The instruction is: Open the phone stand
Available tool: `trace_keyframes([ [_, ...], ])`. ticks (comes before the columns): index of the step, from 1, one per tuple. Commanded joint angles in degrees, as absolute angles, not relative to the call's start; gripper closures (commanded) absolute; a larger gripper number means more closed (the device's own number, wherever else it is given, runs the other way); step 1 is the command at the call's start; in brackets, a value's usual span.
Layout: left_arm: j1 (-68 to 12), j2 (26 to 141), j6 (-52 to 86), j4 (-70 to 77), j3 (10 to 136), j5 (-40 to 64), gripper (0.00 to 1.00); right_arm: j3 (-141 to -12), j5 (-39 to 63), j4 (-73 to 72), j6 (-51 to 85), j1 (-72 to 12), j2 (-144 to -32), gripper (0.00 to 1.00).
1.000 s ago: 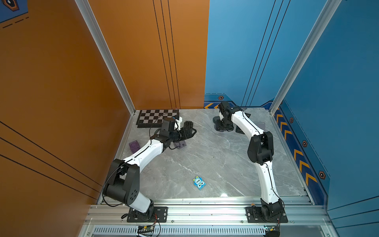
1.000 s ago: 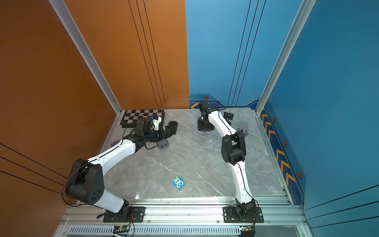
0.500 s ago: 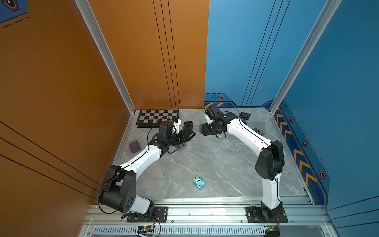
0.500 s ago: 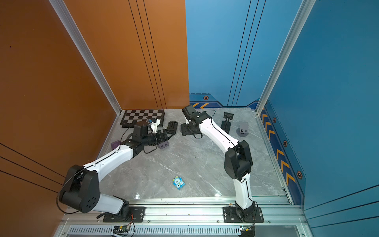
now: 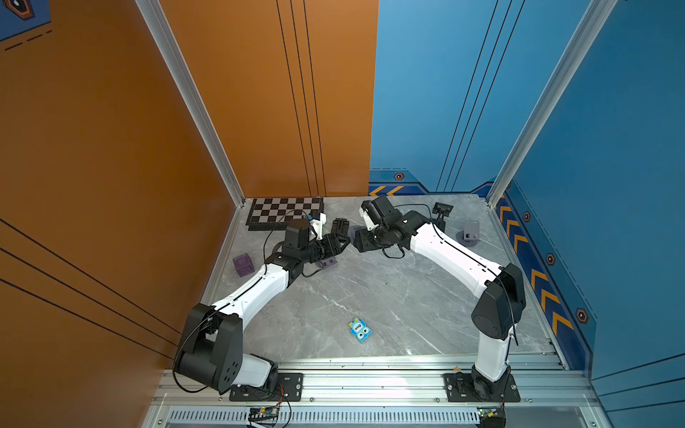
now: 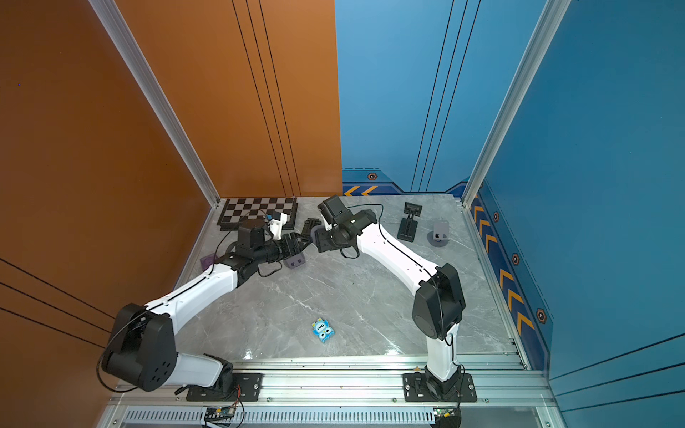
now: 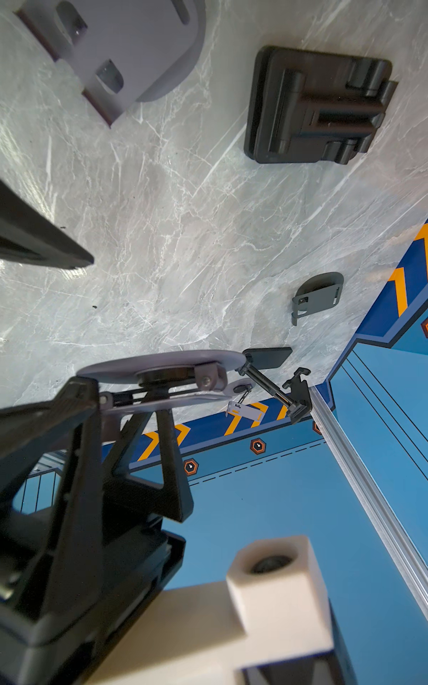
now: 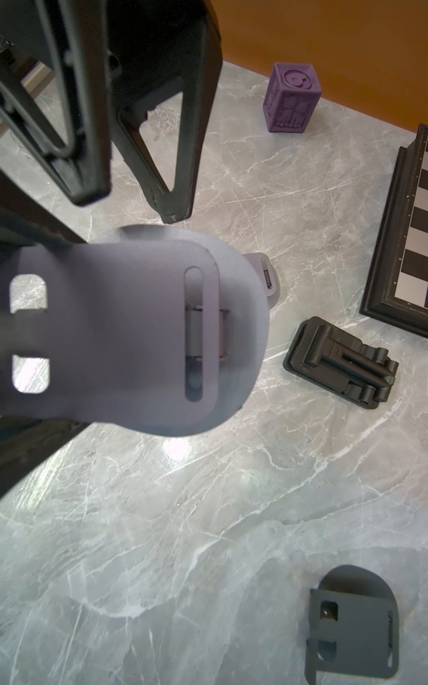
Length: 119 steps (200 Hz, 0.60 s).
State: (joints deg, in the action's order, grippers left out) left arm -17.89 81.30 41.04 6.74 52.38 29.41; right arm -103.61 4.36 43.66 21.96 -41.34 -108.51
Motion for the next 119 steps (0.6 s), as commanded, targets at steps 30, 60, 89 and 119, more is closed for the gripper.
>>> trace_keyframes([
  [30, -17.06, 80.72, 40.68, 7.76, 51.20, 29.82, 0.45, -100.99, 5.24, 40.30, 22.44, -43.14, -103.66, 0.78],
  [60, -16.88, 81.12, 41.89, 9.57, 50.37, 30.10, 0.56, -99.86, 6.81, 38.69, 22.66, -43.44, -103.10, 0.78],
  [89, -16.79, 81.83, 42.80, 11.38, 50.26, 31.24, 0.71, -100.62, 7.99, 37.97, 22.84, -43.85, -103.88, 0.78],
  [119, -16.48, 82.30, 42.72, 11.48, 50.88, 31.39, 0.91, -103.38, 8.81, 38.99, 22.68, -43.47, -105.63, 0.78],
])
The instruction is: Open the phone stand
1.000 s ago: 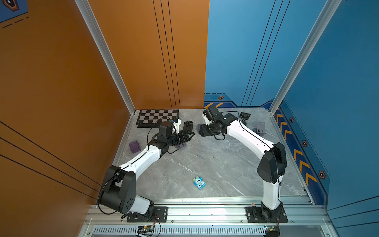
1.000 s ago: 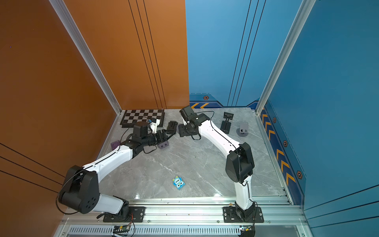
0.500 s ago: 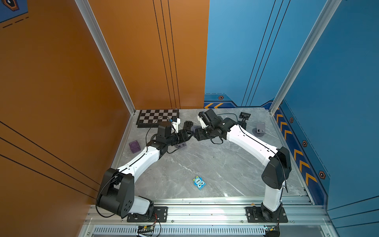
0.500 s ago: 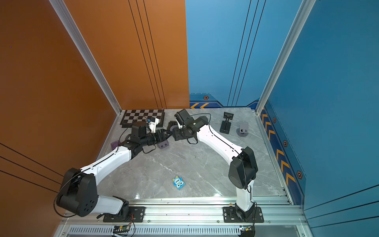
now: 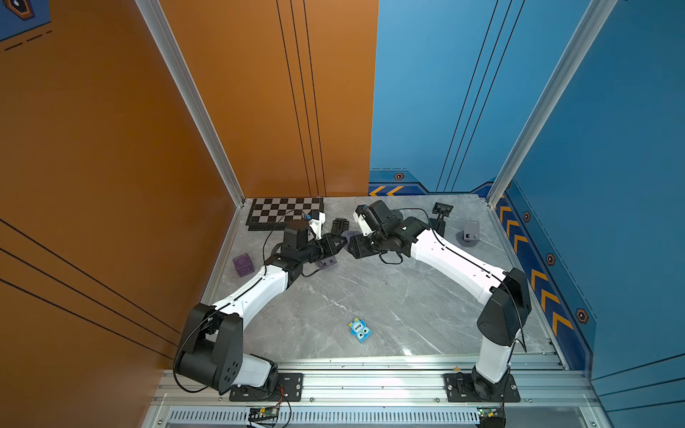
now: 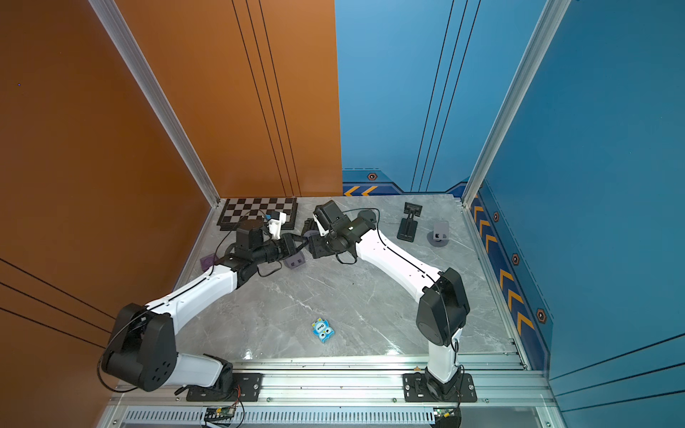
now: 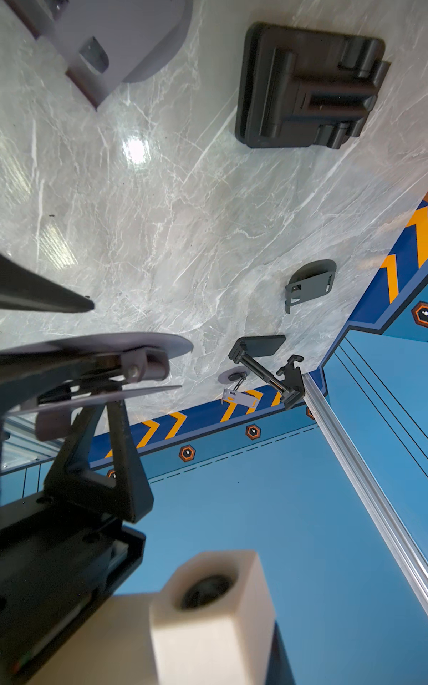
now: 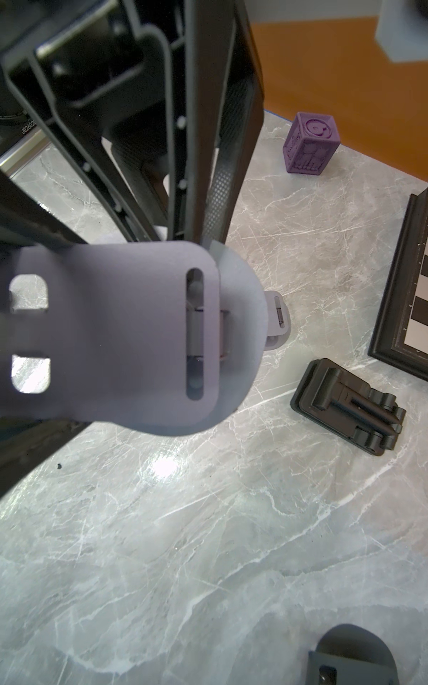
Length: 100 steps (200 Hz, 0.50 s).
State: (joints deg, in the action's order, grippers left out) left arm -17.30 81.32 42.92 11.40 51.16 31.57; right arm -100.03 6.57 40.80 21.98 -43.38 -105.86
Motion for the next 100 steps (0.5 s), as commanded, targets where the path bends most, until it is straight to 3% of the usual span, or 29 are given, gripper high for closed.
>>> trace_keyframes([
  [1, -16.46, 82.28, 42.72, 11.49, 50.88, 31.43, 0.91, -103.85, 8.89, 39.05, 22.68, -43.44, -105.73, 0.78],
  [17, -16.35, 82.48, 42.67, 11.43, 51.21, 31.73, 1.00, -105.51, 10.38, 39.82, 22.54, -42.77, -106.54, 0.78],
  [100, -16.06, 82.62, 37.85, 11.31, 50.24, 33.75, 1.00, -114.41, 17.55, 47.53, 21.29, -36.01, -109.96, 0.78],
])
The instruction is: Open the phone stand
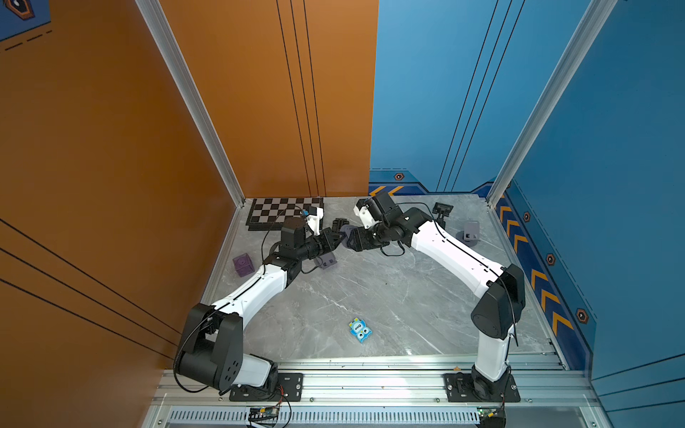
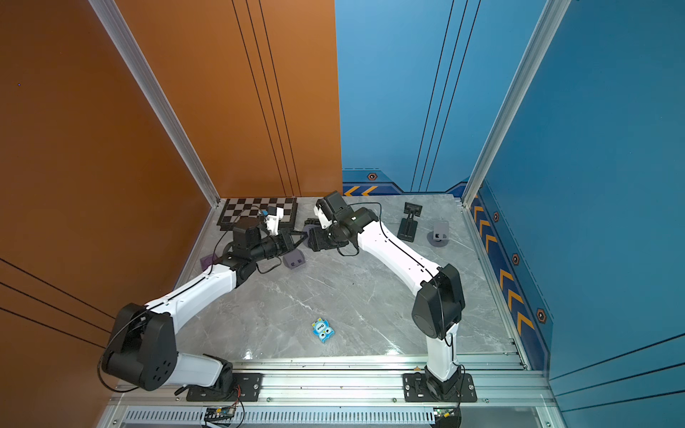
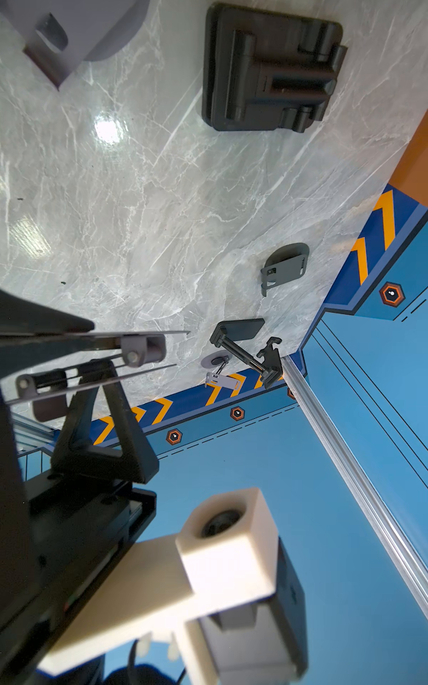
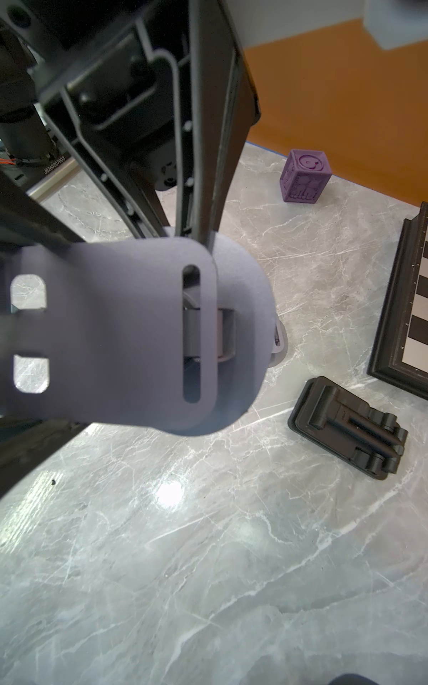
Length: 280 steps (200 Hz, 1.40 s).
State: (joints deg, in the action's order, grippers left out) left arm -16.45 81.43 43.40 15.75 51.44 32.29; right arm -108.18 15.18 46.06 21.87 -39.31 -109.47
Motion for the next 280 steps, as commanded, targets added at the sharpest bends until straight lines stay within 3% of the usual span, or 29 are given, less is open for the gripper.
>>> trace_keyframes([
  [1, -16.03, 82.62, 37.78, 11.28, 50.17, 33.75, 1.00, -114.60, 17.61, 47.67, 21.24, -35.89, -110.09, 0.78],
  [84, -15.82, 81.23, 22.26, -4.82, 53.17, 32.10, 1.00, -124.73, 18.32, 59.57, 16.71, -32.27, -112.96, 0.78],
  [164, -16.13, 81.21, 22.30, -5.53, 54.31, 32.31, 1.00, -126.78, 19.16, 61.08, 15.99, -33.44, -115.43, 0.74],
  [234, -16.00, 81.48, 25.55, -3.25, 56.52, 32.69, 1.00, -128.25, 22.57, 60.91, 17.92, -33.64, -118.45, 0.50],
  [280, -15.91, 81.65, 26.25, -2.80, 58.67, 32.98, 1.00, -129.09, 25.05, 60.73, 19.18, -33.23, -121.08, 0.26],
])
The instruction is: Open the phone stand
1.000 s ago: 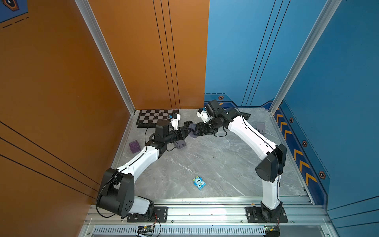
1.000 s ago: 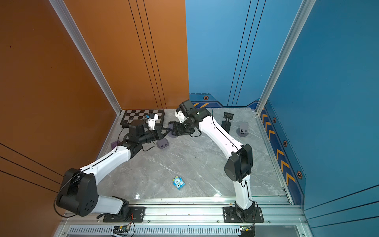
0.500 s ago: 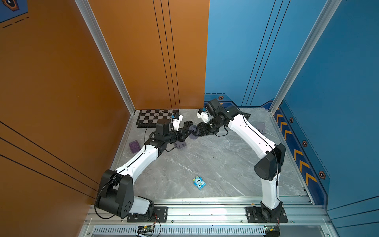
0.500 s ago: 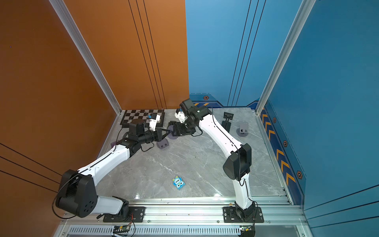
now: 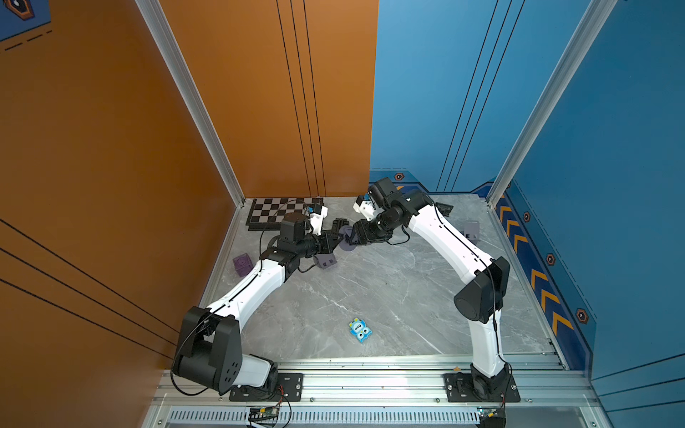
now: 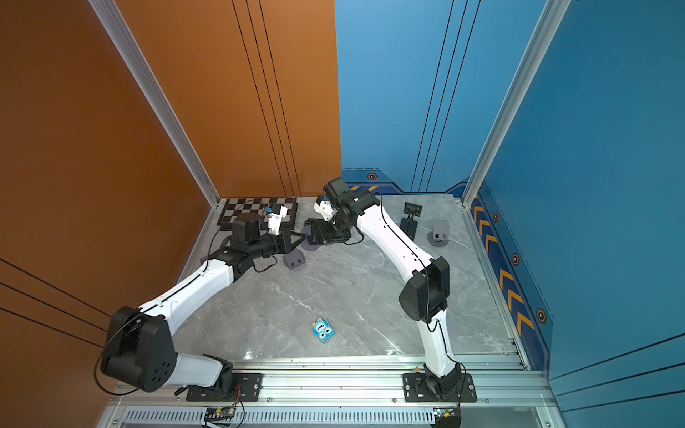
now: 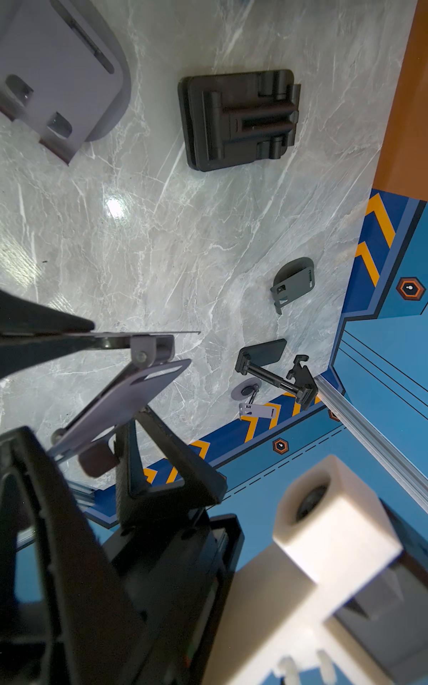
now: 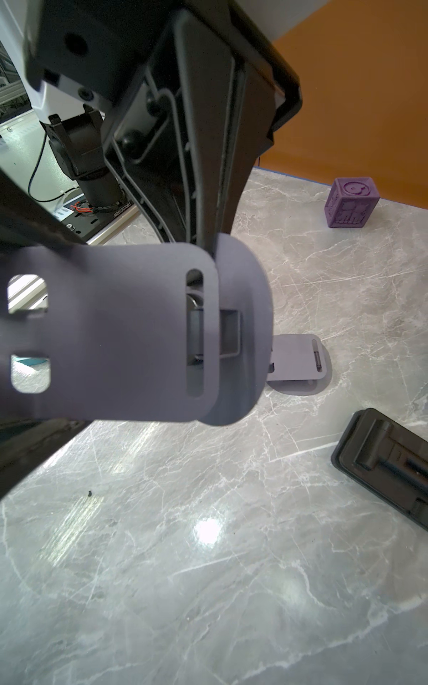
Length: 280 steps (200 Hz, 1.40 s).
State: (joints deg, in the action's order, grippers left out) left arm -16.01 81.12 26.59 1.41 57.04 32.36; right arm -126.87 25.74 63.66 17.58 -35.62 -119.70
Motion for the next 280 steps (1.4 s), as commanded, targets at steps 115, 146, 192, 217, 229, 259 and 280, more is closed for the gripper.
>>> trace_keyframes([
  [115, -15.73, 80.33, 27.27, -2.44, 60.03, 32.89, 1.00, -131.37, 29.38, 60.64, 20.14, -33.75, -125.52, 0.06],
  [146, -15.56, 80.18, 27.33, -2.45, 59.68, 32.79, 1.00, -132.09, 29.10, 60.88, 19.23, -34.32, -125.97, 0.08],
  [192, -15.29, 80.23, 27.33, -2.45, 59.59, 32.82, 1.00, -131.74, 28.83, 62.11, 17.29, -34.87, -126.15, 0.12],
  [217, -15.25, 80.42, 27.32, -2.41, 59.41, 32.84, 1.00, -131.81, 28.77, 62.23, 16.38, -35.48, -126.08, 0.11],
  [229, -15.22, 80.51, 27.33, -2.40, 59.41, 32.83, 1.00, -131.92, 28.73, 62.47, 16.09, -35.75, -126.08, 0.11],
  [259, -15.29, 80.69, 27.20, -2.43, 59.41, 32.76, 1.00, -131.93, 27.61, 62.74, 15.14, -36.36, -125.96, 0.11],
  [280, -15.29, 80.85, 27.18, -2.46, 59.41, 32.76, 1.00, -132.08, 26.18, 63.19, 14.21, -36.72, -125.90, 0.12],
])
